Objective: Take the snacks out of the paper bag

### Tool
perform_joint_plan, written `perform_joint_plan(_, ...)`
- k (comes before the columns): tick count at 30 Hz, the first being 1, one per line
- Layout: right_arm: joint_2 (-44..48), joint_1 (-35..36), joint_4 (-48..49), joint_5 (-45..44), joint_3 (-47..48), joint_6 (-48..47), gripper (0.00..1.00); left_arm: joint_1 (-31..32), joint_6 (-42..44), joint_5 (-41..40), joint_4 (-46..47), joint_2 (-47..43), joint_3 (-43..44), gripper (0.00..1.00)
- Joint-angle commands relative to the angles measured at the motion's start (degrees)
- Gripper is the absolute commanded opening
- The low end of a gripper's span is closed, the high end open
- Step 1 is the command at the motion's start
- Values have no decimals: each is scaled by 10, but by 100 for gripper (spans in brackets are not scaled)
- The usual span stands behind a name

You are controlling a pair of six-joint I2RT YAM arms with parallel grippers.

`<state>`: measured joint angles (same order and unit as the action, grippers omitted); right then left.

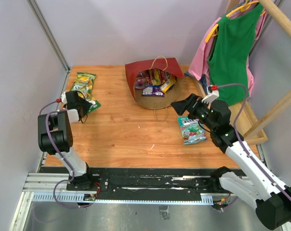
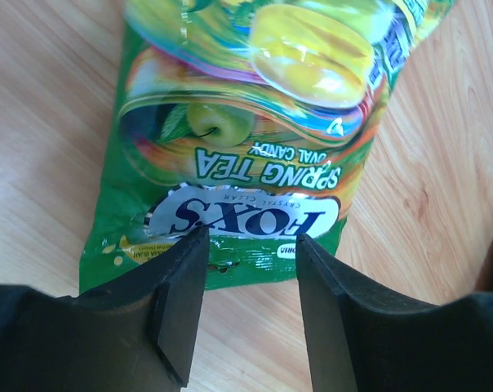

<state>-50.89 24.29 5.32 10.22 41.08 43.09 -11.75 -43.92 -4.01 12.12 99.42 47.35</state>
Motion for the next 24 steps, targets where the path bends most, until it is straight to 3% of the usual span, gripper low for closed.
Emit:
perform_joint_plan(1,11,-5,-3,-12,-13,-16,99,-28,3,-28,-33,-11,-13,53)
perform_joint_plan(7,7,-4,-9,-2,-10,-33,99,-38,33,5,-49,-55,-6,55)
perform_joint_plan(11,16,-5,-26,-20,-14,-59,99,-17,85,82,-16,-153,-33,68)
perform_joint_plan(14,22,-5,-26,-28,-19,-78,98,88,151,25,-55,-232,-23,77)
perform_joint_plan(18,12,-7,-46,-25,-6,-100,98,285,233,-39,-32,-294,-30,86)
perform_joint_plan(24,20,-23,-101,-30,11,-141,98,492,302,-74,25,-275,-1,99)
